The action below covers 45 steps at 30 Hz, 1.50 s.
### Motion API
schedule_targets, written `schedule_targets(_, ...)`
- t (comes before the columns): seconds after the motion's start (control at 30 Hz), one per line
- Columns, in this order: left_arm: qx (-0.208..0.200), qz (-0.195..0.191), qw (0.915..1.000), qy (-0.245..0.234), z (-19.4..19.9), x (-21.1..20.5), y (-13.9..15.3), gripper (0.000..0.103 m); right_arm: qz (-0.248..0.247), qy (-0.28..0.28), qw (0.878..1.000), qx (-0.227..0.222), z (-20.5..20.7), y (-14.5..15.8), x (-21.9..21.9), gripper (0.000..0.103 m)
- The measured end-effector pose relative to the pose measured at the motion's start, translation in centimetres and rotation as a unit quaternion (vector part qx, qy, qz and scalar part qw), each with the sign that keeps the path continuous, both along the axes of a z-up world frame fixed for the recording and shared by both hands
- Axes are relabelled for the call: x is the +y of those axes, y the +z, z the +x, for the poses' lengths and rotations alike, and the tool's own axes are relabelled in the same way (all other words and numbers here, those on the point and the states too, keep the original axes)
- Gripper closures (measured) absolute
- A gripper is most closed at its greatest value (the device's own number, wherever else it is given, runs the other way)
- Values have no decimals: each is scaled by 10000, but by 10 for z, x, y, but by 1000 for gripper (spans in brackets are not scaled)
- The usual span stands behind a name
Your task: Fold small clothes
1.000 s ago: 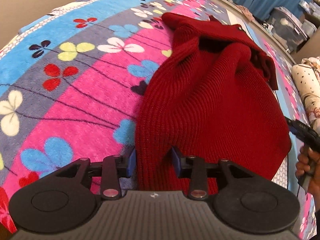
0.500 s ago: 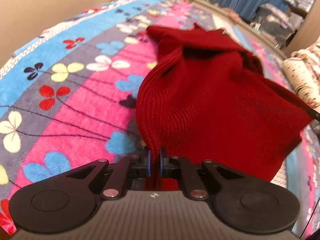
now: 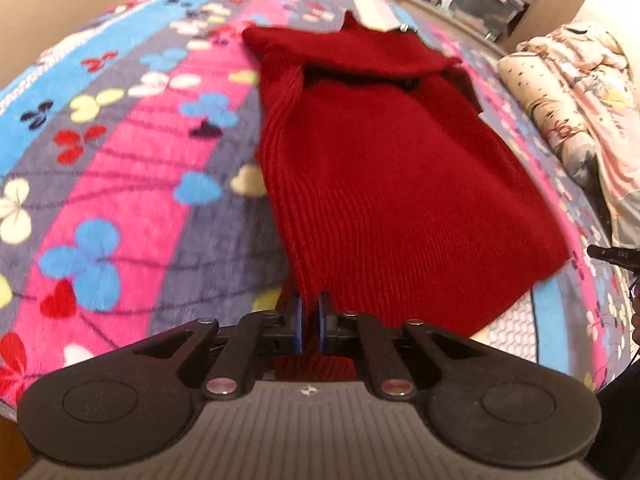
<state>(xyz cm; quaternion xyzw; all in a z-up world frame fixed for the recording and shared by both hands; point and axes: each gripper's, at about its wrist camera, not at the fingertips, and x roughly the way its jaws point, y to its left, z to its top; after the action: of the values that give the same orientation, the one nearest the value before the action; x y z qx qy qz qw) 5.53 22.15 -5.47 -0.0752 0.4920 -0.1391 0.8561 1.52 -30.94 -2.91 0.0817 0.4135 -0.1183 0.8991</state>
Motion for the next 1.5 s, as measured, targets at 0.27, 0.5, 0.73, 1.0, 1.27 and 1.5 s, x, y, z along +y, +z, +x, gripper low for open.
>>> schedule_targets(0.27,182,-421,9989,122,7,15,-10,65,424,194,9989,-54,37,-31,6,51)
schedule_targets(0.5,-218,40,9991,-372,5,-14,-10,81,242,608,9978,94,56,-56,23,95)
schedule_targets(0.73,-1398,-2096,9675,-223,-14,44,46,96,938,374,9807,-1676,24,31,9,98)
schedule_targets(1.0,138,-476,9978,448,42,29,-10,94,116,339,9968,-716,78,-6,10,97)
schedule_targets(1.27,189,-656,9969,396,49,30,-15,72,93,105,9996,-261,96,-30,10,95)
schedule_targets(1.5,557,-337,9978,130,51,13,-28,57,-19,342,9991,239,106,-56,11,53)
